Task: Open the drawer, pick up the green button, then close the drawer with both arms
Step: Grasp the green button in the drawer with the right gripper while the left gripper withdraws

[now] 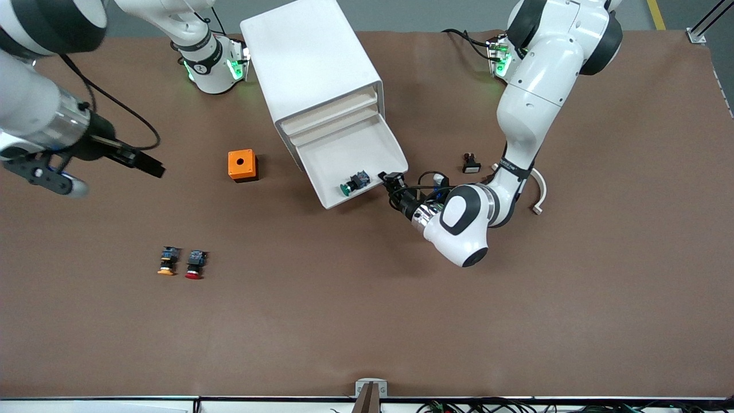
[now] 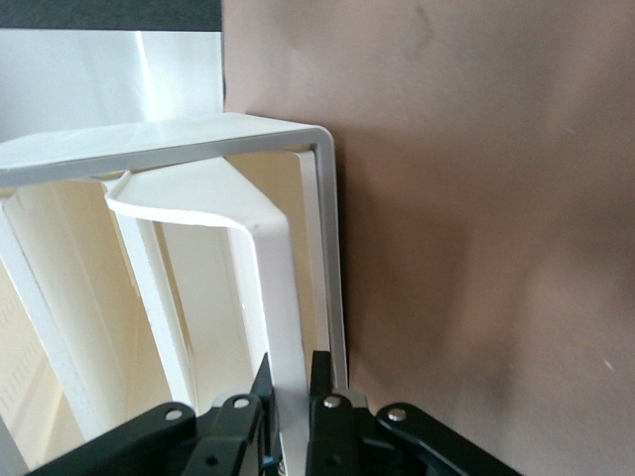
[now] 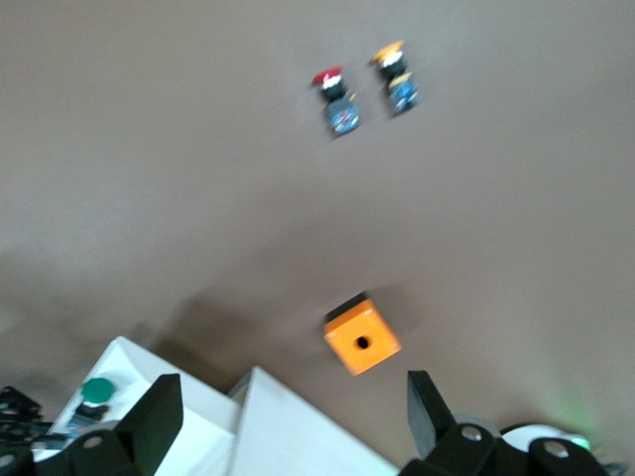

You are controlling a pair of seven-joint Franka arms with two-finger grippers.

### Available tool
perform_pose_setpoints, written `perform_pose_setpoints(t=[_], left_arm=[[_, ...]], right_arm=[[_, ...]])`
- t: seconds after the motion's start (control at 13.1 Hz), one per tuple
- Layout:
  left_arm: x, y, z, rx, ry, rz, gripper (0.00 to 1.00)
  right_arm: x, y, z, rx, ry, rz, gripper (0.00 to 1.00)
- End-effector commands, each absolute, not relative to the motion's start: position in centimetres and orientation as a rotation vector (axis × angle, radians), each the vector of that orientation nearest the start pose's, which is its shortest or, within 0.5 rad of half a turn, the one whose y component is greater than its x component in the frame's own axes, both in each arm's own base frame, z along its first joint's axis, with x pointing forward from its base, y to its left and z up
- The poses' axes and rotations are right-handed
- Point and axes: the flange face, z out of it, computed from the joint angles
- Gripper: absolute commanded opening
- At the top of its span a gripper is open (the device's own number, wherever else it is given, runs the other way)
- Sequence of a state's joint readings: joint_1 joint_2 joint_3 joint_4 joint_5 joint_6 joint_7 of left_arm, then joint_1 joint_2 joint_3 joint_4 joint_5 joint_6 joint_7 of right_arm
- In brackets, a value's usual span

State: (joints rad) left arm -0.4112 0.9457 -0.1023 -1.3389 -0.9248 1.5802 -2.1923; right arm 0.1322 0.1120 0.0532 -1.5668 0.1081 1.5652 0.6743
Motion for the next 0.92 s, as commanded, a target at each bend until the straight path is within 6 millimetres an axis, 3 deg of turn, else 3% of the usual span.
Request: perform_pose_setpoints(t=[0.0,0.15,0.31,0.54,0.84], left_arm=[[57.9,-36.5,18.1,1.55,2.519,-1.844,0.85],[58.5,-35.1,18.0,1.612,2.562,-1.754,0.99],[60.2,-32.6,19.0,1.642,2.569,-1.662,0.99],[64.2,-26.4,21.0,1.623,2.479,-1.573,0.99],[66.0,-21.3,25.0,1.813,2.463,-1.294,0.99]], right_arm=[[58.6,16.1,52.8,-2.9,0.947,0.291,1.0],[58.7,21.2,50.2,-2.845,1.08,0.312,1.0],[58.3,24.6,47.8,-2.806,1.167,0.331,1.0],[56.2,30.6,42.9,-2.732,1.28,0.323,1.0],[53.1,38.1,36.4,-2.705,1.391,0.24,1.0]])
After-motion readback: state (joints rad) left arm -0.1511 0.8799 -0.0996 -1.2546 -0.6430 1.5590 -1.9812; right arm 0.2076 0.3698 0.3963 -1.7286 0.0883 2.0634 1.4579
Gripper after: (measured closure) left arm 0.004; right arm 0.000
